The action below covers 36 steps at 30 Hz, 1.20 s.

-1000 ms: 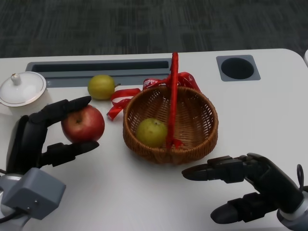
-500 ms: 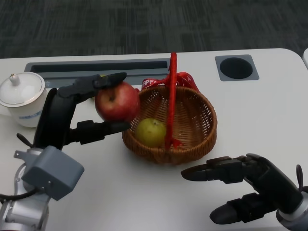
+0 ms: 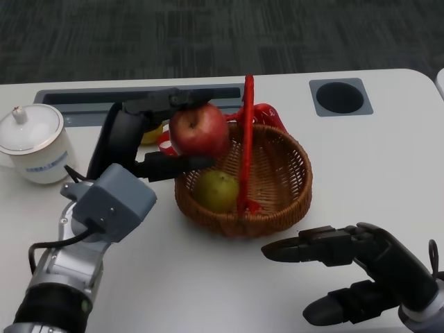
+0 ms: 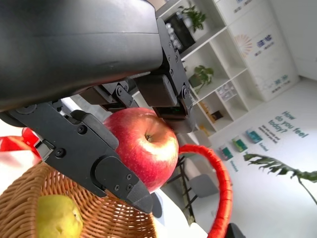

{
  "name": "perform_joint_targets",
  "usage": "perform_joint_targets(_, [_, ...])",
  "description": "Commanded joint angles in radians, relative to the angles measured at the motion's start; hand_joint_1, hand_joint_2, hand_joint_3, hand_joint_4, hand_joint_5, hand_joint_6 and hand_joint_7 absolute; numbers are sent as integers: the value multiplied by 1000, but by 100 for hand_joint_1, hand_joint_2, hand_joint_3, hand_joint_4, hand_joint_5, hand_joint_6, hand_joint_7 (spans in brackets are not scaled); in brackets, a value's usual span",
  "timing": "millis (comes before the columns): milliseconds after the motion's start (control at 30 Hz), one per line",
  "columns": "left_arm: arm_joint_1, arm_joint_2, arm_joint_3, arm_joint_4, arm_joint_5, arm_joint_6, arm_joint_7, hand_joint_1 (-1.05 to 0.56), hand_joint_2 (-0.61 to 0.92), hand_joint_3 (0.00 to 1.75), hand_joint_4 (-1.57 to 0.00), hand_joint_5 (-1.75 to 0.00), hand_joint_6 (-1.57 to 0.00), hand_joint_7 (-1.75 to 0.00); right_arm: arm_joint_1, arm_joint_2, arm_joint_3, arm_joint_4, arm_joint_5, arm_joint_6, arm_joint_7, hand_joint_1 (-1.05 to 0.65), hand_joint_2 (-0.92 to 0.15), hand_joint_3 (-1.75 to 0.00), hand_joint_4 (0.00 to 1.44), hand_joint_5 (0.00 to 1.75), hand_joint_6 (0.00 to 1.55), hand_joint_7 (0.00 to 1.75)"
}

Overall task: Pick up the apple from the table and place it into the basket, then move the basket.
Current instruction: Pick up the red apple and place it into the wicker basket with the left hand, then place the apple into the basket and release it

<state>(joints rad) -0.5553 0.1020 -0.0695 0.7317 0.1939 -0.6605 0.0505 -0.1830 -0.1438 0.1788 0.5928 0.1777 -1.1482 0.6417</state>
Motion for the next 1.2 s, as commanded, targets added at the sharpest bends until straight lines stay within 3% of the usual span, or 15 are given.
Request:
perform_joint_targets(33, [-54, -10, 12, 92, -43, -39, -39, -8, 80, 1, -124, 0, -112, 0, 19, -9, 0, -22, 11, 1, -11, -48, -91, 0, 88, 0, 78, 0])
perform_joint_targets(400, [-108, -36, -9, 285, 0, -45, -24, -4, 82, 0, -117, 0, -105, 0, 34, -8, -1, -32, 10, -8, -23, -47, -91, 0, 87, 0, 78, 0])
perform_joint_targets(600, [-108, -33, -30, 309, 14, -41, -51, -17, 77, 0, -69, 0, -64, 0, 36, -8, 0, -36, 10, -5, -27, -47, -91, 0, 88, 0, 78, 0])
perform_joint_targets(800, [-114, 3, -57, 299, -4, -38, -219, -47, 75, 0, -19, 0, -22, 0, 36, -13, -2, -34, 8, -11, -29, -47, -92, 0, 87, 0, 78, 0])
perform_joint_targets(933, [-117, 16, -59, 286, -16, -35, -299, -60, 73, 0, -10, 0, -15, 0, 37, -15, -3, -36, 8, -10, -29, -47, -91, 0, 88, 0, 78, 0])
perform_joint_targets(1200, [-102, 47, -67, 224, -6, -31, -338, -63, 72, 0, -4, 0, -11, 0, 33, -21, -2, -35, 22, -2, -22, -48, -92, 0, 87, 0, 77, 0])
